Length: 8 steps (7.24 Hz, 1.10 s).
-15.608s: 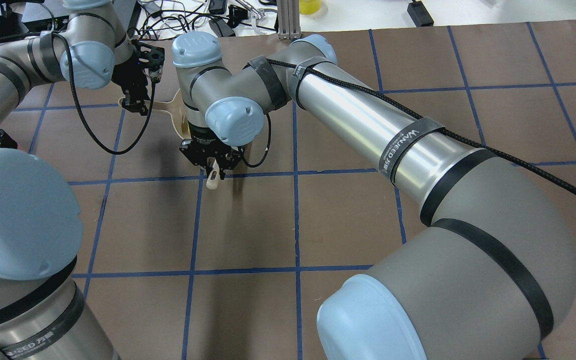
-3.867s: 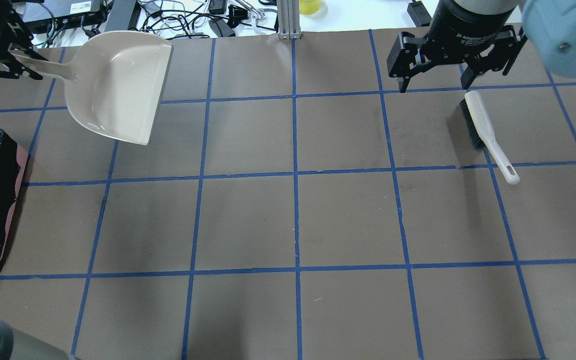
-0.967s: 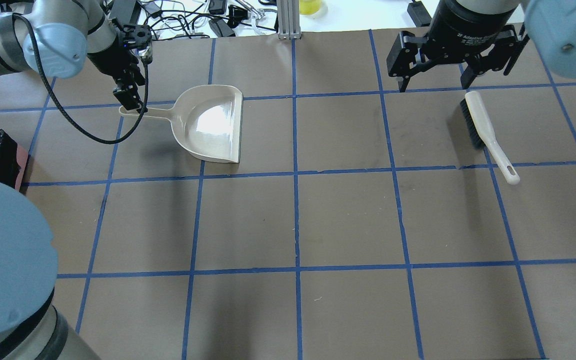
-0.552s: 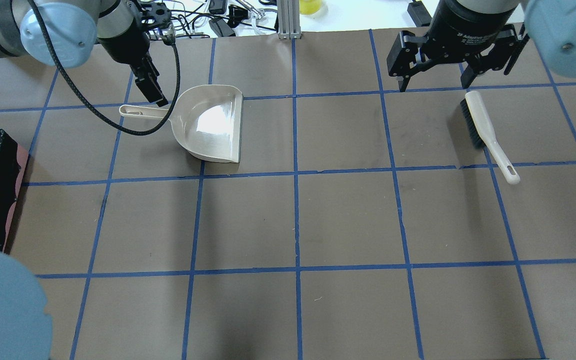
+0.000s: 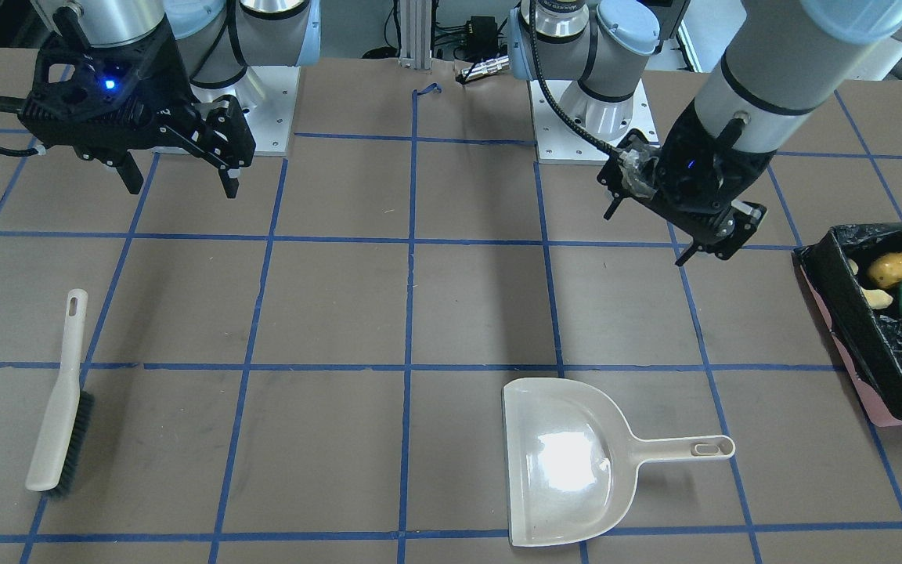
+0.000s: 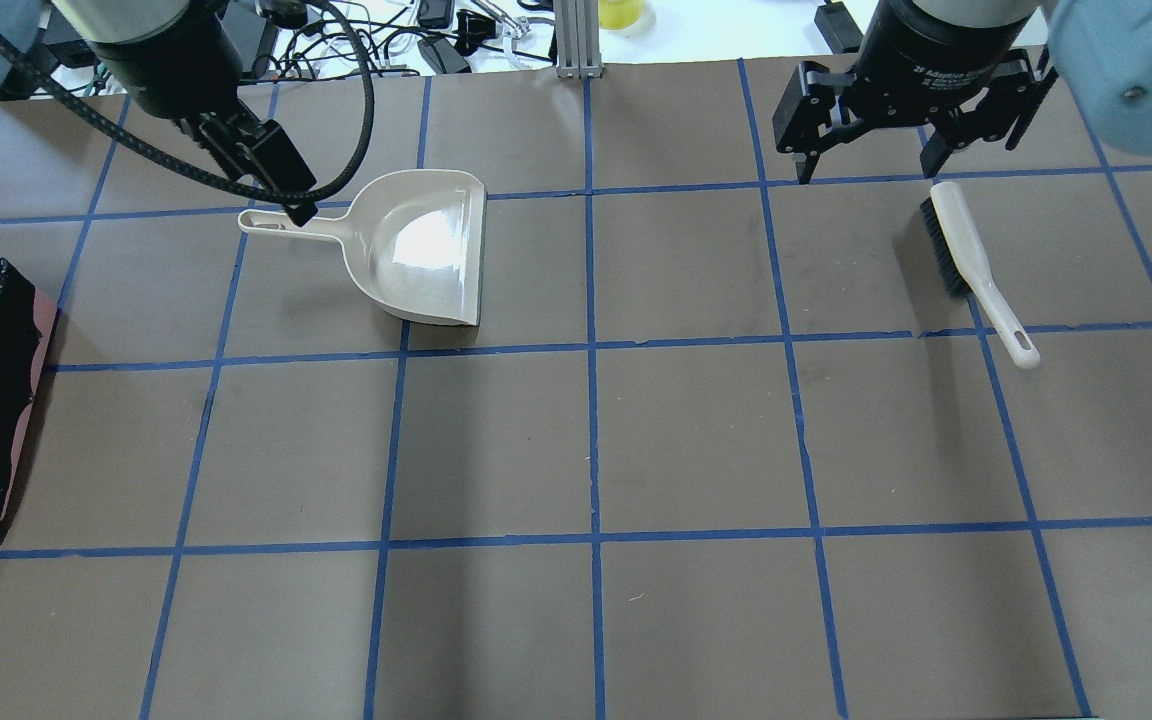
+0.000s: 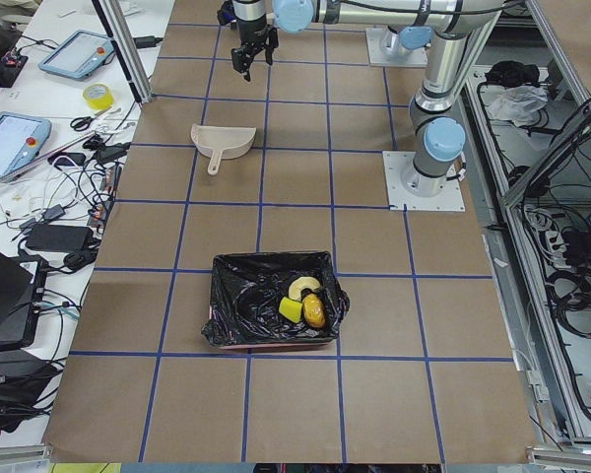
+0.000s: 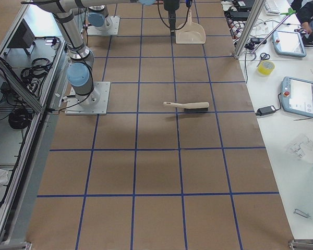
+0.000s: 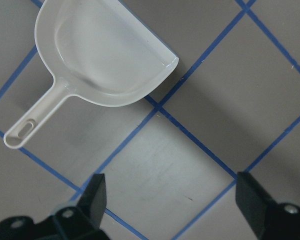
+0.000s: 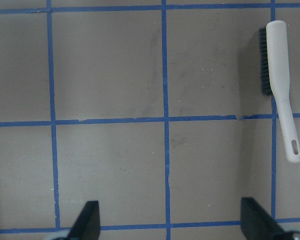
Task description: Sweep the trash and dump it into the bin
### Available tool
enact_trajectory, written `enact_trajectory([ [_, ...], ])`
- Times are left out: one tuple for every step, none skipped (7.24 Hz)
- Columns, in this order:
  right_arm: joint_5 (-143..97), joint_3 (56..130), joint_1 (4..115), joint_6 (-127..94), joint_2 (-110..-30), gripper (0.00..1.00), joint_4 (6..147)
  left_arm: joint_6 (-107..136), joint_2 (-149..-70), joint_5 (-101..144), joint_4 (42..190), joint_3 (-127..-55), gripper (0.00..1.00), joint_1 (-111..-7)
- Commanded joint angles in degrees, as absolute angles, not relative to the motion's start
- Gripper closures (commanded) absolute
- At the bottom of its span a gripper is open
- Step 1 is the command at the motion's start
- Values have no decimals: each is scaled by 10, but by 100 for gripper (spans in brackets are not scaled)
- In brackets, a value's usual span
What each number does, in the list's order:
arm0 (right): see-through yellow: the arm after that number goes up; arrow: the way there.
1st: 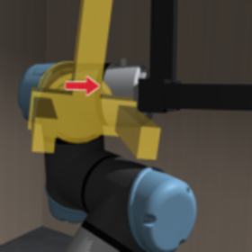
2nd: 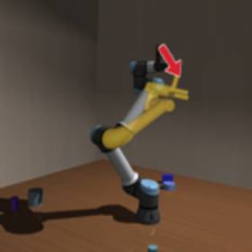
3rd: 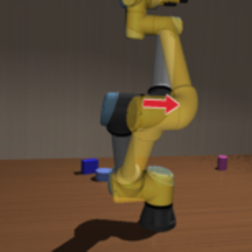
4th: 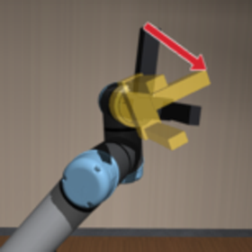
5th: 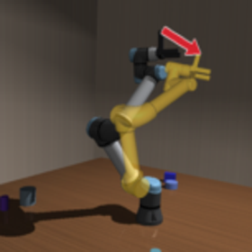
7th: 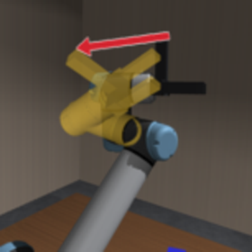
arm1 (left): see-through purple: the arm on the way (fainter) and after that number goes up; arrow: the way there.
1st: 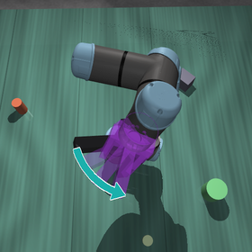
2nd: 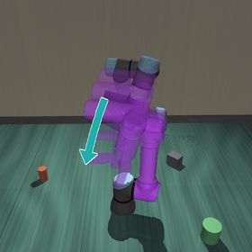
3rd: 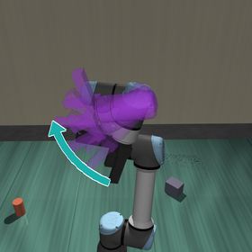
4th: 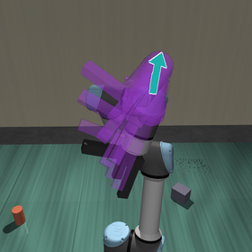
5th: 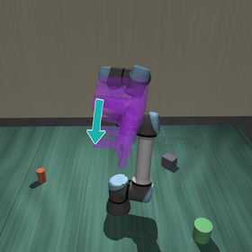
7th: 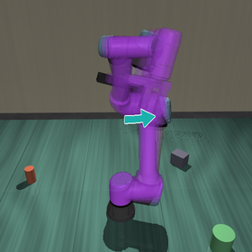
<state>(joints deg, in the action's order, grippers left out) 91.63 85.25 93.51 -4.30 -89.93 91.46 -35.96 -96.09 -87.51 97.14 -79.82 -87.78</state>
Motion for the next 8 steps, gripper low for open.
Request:
enact_trajectory([
  [916, 853, 935, -43, -898, 0, 915, -186, -924, -873, 997, -807, 2, -874],
  [916, 853, 935, -43, -900, 0, 914, -116, -918, -872, 990, -819, 0, -874],
  [915, 853, 935, -43, -898, 0, 915, -95, -912, -872, 989, -826, 0, -873],
  [916, 853, 935, -43, -900, 0, 913, -96, -907, -873, 987, -826, 0, -868],
  [914, 853, 935, -43, -897, 0, 915, -97, -904, -872, 982, -826, 0, -859],
  [915, 853, 935, -43, -899, 0, 914, -97, -904, -871, 974, -827, 0, -855],
  [913, 853, 935, -43, -898, 0, 915, -101, -904, -872, 974, -827, 0, -854],
  [912, 853, 935, -43, -898, 0, 915, -101, -904, -872, 971, -828, 0, -854],
])
